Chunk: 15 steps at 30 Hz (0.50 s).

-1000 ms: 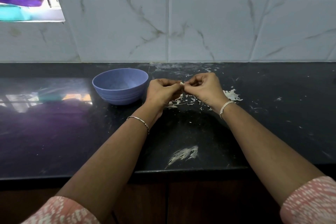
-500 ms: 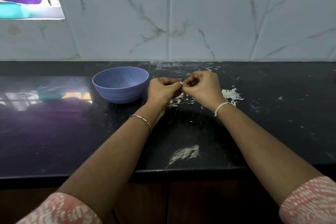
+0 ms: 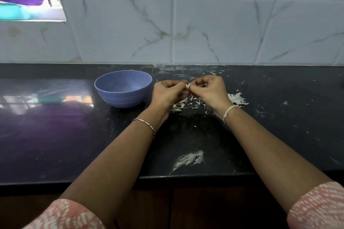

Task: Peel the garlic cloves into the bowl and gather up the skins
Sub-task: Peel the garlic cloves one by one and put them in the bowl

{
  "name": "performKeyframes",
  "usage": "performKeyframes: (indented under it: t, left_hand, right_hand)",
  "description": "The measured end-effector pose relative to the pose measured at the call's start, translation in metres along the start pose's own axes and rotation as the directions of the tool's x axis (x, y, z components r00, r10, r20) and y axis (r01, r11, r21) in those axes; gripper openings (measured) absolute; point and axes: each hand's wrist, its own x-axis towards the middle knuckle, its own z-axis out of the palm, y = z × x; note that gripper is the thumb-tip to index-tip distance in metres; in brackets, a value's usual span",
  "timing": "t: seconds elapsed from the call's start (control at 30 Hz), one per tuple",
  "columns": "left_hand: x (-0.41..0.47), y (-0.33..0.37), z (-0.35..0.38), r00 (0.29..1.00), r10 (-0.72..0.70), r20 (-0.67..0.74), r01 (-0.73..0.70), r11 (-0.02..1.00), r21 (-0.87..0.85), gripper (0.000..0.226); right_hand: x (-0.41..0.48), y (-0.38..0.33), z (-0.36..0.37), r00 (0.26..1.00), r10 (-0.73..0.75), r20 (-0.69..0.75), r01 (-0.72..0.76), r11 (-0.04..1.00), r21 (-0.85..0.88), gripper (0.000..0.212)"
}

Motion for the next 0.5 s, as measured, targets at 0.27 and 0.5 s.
performKeyframes:
  t: [0.27,0.5]
  left_hand:
    - [0.0013,-0.0007,0.0005,0.999,0.014,-0.030,-0.014,1.000,-0.009,0.009]
    - [-0.0002,0.0024,0.0012,1.000,-0.027,0.002,0.027,0.999,-0.022,0.012]
  right_hand:
    - [0.0031,-0.0010,-0.0036,0.990,-0.124,-0.061,0.113,0.979,-0.168,0.019]
    - [0.0028,0.0024,-0.0032,0.984,-0.172,-0.047,0.157,0.961,-0.226,0.012]
